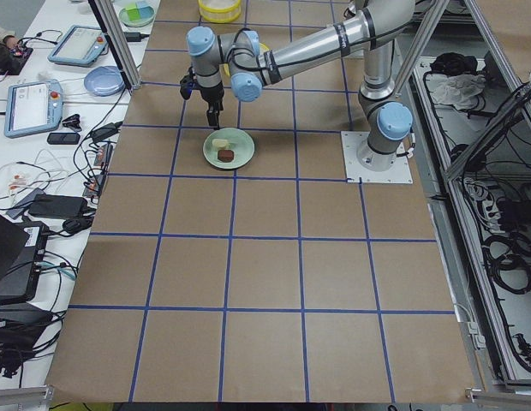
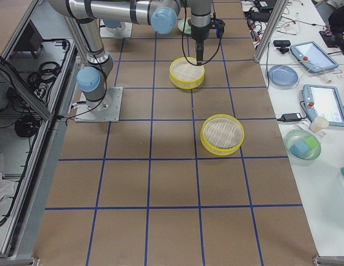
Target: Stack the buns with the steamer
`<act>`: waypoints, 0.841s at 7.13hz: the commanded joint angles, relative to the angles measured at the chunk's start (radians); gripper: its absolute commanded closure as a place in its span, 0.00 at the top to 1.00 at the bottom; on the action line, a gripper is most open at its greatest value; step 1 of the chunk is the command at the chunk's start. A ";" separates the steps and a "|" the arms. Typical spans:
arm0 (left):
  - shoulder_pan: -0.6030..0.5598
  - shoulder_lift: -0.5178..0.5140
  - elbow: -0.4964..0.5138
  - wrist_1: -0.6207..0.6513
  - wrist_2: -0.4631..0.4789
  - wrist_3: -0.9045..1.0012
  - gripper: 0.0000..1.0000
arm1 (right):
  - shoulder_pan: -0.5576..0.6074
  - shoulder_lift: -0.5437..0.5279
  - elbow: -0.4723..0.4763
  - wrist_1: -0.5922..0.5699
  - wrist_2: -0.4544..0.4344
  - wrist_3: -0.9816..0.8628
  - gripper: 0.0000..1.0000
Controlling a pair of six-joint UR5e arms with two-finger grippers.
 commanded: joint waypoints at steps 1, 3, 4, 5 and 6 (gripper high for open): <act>0.007 -0.087 -0.040 0.083 -0.014 -0.014 1.00 | -0.204 0.104 -0.007 -0.051 0.006 -0.138 1.00; 0.006 -0.129 -0.045 0.107 -0.016 -0.014 0.99 | -0.275 0.219 -0.005 -0.199 0.000 -0.329 1.00; 0.003 -0.129 -0.039 0.127 -0.017 -0.018 0.96 | -0.298 0.270 -0.005 -0.246 0.005 -0.361 1.00; -0.010 -0.129 -0.036 0.128 -0.016 -0.029 0.94 | -0.300 0.333 -0.002 -0.342 0.005 -0.434 1.00; -0.013 -0.132 -0.036 0.128 -0.016 -0.031 0.91 | -0.301 0.403 0.005 -0.425 0.006 -0.535 1.00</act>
